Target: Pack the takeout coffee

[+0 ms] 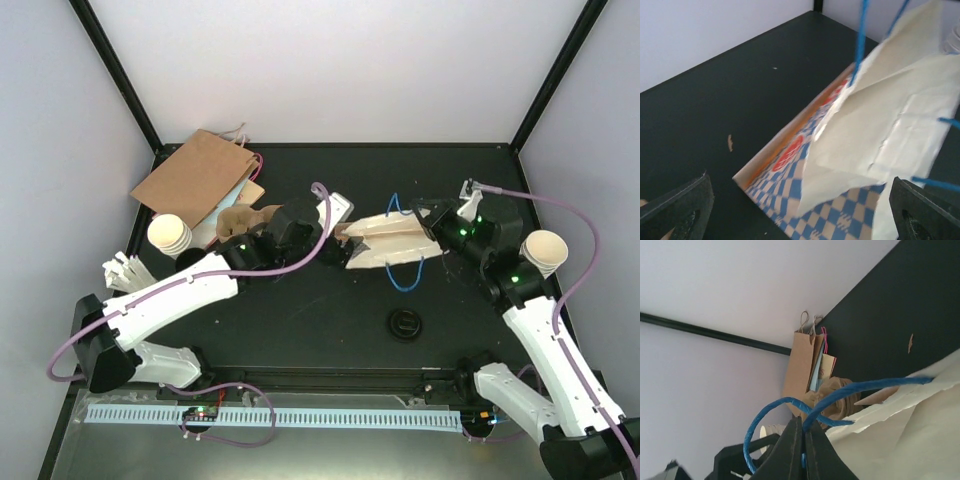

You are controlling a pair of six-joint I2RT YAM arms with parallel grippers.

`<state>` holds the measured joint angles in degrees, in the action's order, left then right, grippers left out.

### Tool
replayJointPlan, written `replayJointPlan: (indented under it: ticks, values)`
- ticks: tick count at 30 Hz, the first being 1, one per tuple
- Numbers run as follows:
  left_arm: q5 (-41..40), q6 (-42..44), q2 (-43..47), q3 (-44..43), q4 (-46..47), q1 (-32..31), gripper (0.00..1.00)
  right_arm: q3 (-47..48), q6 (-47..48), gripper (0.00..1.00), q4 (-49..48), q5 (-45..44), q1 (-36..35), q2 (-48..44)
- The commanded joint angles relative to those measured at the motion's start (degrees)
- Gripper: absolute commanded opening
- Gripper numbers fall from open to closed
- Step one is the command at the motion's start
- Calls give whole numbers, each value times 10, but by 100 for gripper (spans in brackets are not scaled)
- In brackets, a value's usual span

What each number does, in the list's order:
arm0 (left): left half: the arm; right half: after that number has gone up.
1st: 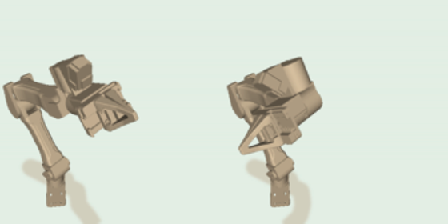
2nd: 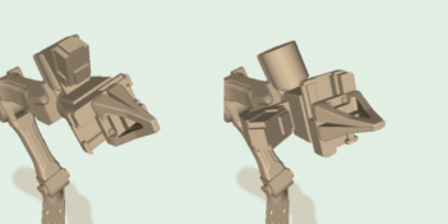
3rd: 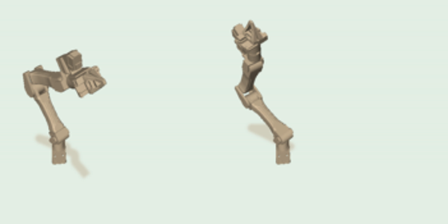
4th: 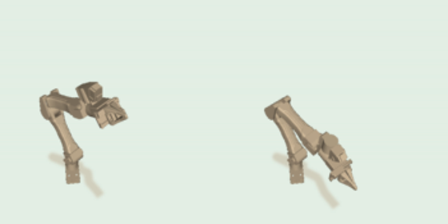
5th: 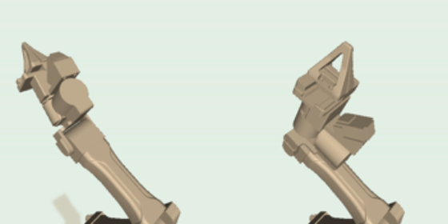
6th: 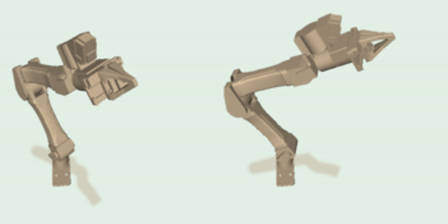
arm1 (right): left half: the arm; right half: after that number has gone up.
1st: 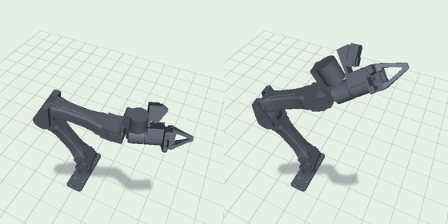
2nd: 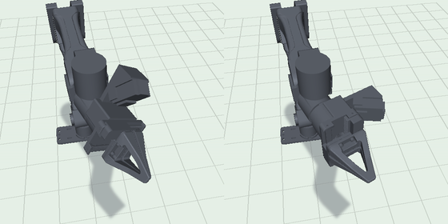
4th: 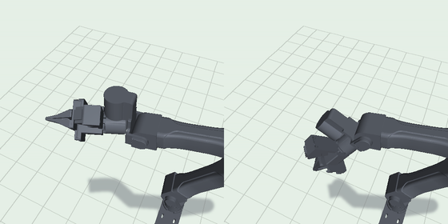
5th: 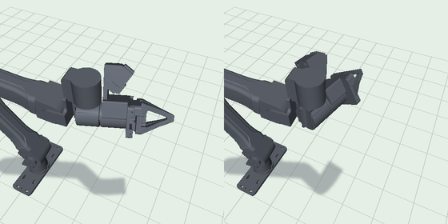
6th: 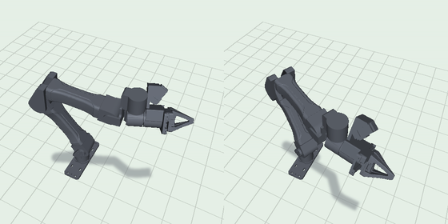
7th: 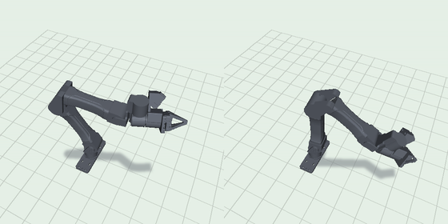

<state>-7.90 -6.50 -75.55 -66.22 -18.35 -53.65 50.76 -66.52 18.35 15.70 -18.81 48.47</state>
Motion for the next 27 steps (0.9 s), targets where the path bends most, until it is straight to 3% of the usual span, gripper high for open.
replayJointPlan:
  ticks: [1, 5, 12, 19, 21, 27]
  values:
    - [-3, -38, 18, -12, -40, 36, 99, 61, 109, 1, 47, 42, 15, 14]
    - [47, -37, 72, -12, -36, 65, 99, 91, 147, 1, 94, 23, 29, 25]
    - [296, 9, 110, -19, -24, 76, 99, 83, 154, 1, 92, 28, 49, 30]
    - [448, -16, 107, -40, -7, 81, 99, 76, 154, 1, 65, 49, 48, 52]
    - [453, -28, 105, -53, -2, 81, 99, 76, 153, 1, 53, 68, 48, 61]
    - [361, -54, 79, -107, -24, 93, 99, 78, 156, 1, 16, 119, 48, 75]
